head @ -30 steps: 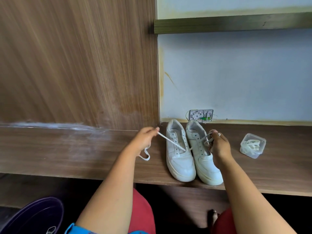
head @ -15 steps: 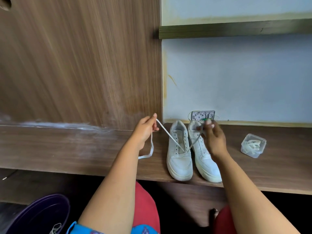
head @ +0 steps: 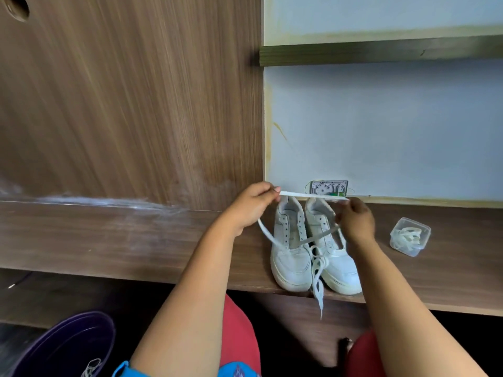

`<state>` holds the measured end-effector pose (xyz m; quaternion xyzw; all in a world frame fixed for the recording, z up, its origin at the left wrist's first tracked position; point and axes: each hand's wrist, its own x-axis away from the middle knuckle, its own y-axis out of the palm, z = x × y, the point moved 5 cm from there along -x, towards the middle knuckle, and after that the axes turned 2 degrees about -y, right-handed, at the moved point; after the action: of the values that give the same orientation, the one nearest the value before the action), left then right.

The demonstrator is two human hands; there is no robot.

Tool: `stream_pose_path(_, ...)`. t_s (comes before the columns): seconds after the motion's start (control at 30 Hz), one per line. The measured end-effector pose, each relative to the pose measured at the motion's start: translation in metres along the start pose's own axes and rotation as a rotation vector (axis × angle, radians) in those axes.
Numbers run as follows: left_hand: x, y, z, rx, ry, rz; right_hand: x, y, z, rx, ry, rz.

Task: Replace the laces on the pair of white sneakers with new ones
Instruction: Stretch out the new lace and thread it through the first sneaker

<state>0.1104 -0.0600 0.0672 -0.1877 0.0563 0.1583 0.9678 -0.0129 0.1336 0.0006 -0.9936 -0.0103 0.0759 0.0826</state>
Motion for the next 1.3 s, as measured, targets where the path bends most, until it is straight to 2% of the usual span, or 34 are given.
stream_pose_path(0.07,0.001,-0.009,-0.011,0.029,-0.044,0.017,-0.011,-0.02,0.011,0.426,0.023,0.059)
stream_pose_path(0.1,-0.001,-0.008,-0.016,0.015,-0.067,0.012,-0.01,-0.019,0.007,0.581,-0.06,0.001)
stream_pose_path(0.13,-0.002,-0.003,-0.02,-0.012,-0.093,-0.009,-0.003,-0.008,-0.001,0.611,-0.183,-0.091)
stream_pose_path(0.17,-0.003,0.007,-0.024,-0.046,-0.112,-0.046,0.008,0.007,-0.011,0.52,-0.293,-0.222)
stream_pose_path(0.2,-0.005,0.018,-0.028,-0.079,-0.123,-0.086,0.022,0.024,-0.02,0.362,-0.322,-0.39)
stream_pose_path(0.23,-0.008,0.03,-0.033,-0.118,-0.126,-0.114,0.037,0.041,-0.027,0.219,-0.301,-0.55)
stream_pose_path(0.27,-0.01,0.038,-0.036,-0.153,-0.117,-0.12,0.047,0.054,-0.028,0.139,-0.277,-0.638)
stream_pose_path(0.33,-0.011,0.041,-0.037,-0.216,-0.098,-0.091,0.052,0.059,-0.027,0.15,-0.297,-0.631)
stream_pose_path(0.4,-0.01,0.03,-0.039,-0.234,-0.098,-0.057,0.038,0.046,-0.018,0.245,-0.278,-0.539)
stream_pose_path(0.5,-0.007,0.014,-0.051,-0.207,-0.166,-0.11,0.009,0.015,-0.001,0.518,-0.227,-0.344)
stream_pose_path(0.57,-0.007,0.014,-0.06,-0.234,-0.195,-0.132,0.001,0.01,0.004,0.693,-0.248,-0.291)
stream_pose_path(0.63,-0.008,0.025,-0.064,-0.286,-0.196,-0.16,0.011,0.022,0.005,0.768,-0.357,-0.373)
stream_pose_path(0.7,-0.013,0.041,-0.065,-0.324,-0.169,-0.146,0.032,0.044,0.002,0.557,-0.372,-0.584)
stream_pose_path(0.77,-0.016,0.05,-0.067,-0.243,-0.168,-0.026,0.052,0.06,-0.001,0.165,-0.203,-0.755)
stream_pose_path(0.83,-0.017,0.053,-0.074,-0.044,-0.243,0.123,0.057,0.065,0.002,-0.108,-0.028,-0.766)
stream_pose_path(0.9,-0.018,0.053,-0.083,0.16,-0.335,0.178,0.051,0.06,0.007,-0.128,-0.019,-0.699)
stream_pose_path(0.97,-0.019,0.051,-0.088,0.438,-0.435,0.149,0.038,0.052,0.016,0.01,-0.104,-0.588)
stream_pose_path(1.03,-0.022,0.044,-0.098,0.654,-0.5,0.196,0.027,0.043,0.023,0.205,-0.181,-0.465)
stream_pose_path(1.07,-0.024,0.04,-0.107,0.638,-0.512,0.261,0.023,0.04,0.026,0.317,-0.221,-0.415)
stream_pose_path(1.1,-0.026,0.037,-0.117,0.508,-0.514,0.323,0.021,0.039,0.028,0.419,-0.253,-0.383)
stream_pose_path(1.17,-0.028,0.038,-0.13,0.059,-0.479,0.371,0.022,0.041,0.033,0.533,-0.269,-0.353)
stream_pose_path(1.23,-0.029,0.049,-0.13,-0.357,-0.432,0.328,0.023,0.046,0.039,0.606,-0.271,-0.349)
stream_pose_path(1.3,-0.032,0.061,-0.127,-0.553,-0.396,0.25,0.025,0.053,0.042,0.708,-0.34,-0.348)
